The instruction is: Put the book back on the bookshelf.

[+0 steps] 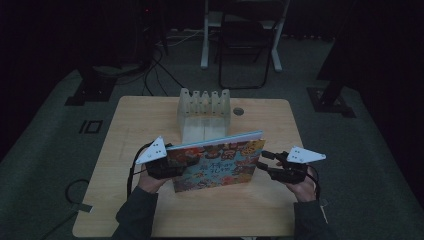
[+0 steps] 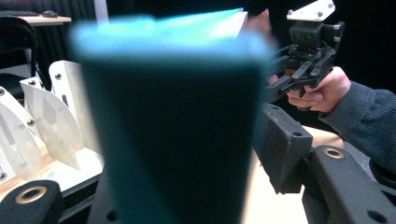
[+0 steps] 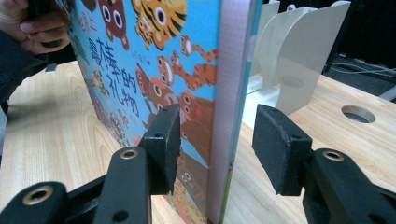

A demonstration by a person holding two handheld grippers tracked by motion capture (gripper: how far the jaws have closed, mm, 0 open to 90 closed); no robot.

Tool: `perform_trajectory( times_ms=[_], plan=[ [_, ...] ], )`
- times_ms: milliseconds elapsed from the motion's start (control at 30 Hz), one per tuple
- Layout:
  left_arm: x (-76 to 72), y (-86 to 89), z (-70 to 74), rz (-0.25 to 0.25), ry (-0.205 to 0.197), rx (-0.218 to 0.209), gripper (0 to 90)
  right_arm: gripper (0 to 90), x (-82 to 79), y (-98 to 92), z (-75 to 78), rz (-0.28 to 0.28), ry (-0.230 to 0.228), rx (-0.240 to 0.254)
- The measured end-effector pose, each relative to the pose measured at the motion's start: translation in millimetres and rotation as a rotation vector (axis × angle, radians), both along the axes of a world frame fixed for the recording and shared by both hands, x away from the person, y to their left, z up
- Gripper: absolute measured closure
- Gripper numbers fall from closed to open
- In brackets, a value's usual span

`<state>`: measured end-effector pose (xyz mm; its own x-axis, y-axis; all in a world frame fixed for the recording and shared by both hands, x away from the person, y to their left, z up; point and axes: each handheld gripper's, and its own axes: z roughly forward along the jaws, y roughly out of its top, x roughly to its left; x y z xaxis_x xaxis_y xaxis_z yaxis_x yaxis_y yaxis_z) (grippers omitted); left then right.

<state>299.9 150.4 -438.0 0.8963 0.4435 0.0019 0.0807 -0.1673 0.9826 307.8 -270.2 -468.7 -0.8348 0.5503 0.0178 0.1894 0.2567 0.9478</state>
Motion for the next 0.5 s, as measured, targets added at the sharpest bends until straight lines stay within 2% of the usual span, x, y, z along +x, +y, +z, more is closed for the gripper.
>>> perform_trajectory(
  times_ms=[133,333,500],
  plan=[
    [-0.1,0.2,-1.3,-0.005,-0.009,0.006,48.8,51.0,-0.1,-3.3,-3.6,-0.003,0.014,-0.004],
    [-2.3,-0.5,-2.9,-0.001,-0.049,0.01,48.8,51.0,-1.4,-9.9,-10.5,-0.014,0.033,-0.005],
    [-1.2,-0.4,-3.4,0.003,-0.033,0.005,44.0,51.0,-3.1,-15.7,-15.1,-0.028,0.046,-0.008]
  ],
)
